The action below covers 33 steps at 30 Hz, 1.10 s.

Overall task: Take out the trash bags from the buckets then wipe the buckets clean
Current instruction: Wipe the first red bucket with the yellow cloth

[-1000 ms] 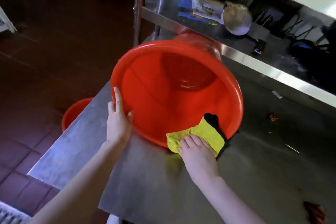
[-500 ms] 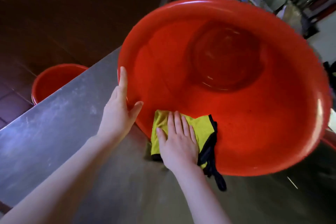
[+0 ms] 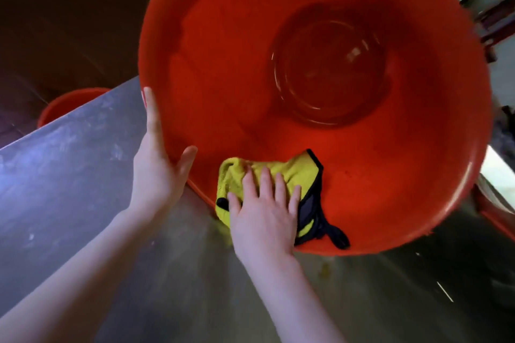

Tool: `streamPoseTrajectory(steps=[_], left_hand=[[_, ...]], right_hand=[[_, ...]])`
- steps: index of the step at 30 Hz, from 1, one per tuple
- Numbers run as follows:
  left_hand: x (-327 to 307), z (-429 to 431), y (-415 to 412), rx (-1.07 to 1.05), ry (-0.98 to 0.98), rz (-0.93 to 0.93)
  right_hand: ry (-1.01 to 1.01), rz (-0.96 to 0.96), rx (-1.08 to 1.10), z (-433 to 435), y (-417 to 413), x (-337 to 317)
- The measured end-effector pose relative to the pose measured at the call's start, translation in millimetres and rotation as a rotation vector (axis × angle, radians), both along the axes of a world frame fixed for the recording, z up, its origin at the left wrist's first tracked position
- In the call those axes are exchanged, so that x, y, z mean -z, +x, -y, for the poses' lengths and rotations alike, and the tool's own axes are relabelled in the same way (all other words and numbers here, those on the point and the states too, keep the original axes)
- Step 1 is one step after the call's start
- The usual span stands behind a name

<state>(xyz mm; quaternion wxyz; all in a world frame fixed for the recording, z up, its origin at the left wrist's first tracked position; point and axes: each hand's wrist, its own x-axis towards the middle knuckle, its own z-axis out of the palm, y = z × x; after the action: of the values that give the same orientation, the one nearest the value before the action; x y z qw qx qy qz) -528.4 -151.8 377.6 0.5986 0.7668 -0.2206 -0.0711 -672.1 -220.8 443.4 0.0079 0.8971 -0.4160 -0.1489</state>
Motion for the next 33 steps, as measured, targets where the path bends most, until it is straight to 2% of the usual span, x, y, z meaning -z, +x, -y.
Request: streamPoseTrajectory(steps=[5,7,9,14,19,21,24,26,30,33], left_hand=[[-2,1,-3,-0.028,0.040,0.019],[-3,0,-5,-0.019,0.054,0.036],[-5,1,-6,0.019,0.058,0.074],[-9,2,-5,0.071,0.052,0.095],[-1,-2,1,0.137,0.017,0.082],[3,-3,2,0.170,-0.003,0.090],[6,-2,3,0.167,-0.001,0.068],[5,-3,1,0.135,0.007,0.021],[0,-4,0,0.105,0.043,-0.049],[-2,-7,2,0.153,0.034,-0.072]], right_hand=[[-0.078,-0.025,-0.039,-23,-15,-10],[0.047,-0.025,-0.035,-13,-10,1],[0.084,0.007,-0.006,6,-6,10],[-0.062,0.085,0.051,58,10,23],[0.016,0.133,0.231,148,46,27],[-0.017,0.159,0.242,162,54,31],[-0.048,0.122,0.311,144,60,36],[-0.071,0.062,0.253,110,58,37],[-0.028,0.195,0.088,5,50,30],[-0.006,0.178,0.103,-26,46,29]])
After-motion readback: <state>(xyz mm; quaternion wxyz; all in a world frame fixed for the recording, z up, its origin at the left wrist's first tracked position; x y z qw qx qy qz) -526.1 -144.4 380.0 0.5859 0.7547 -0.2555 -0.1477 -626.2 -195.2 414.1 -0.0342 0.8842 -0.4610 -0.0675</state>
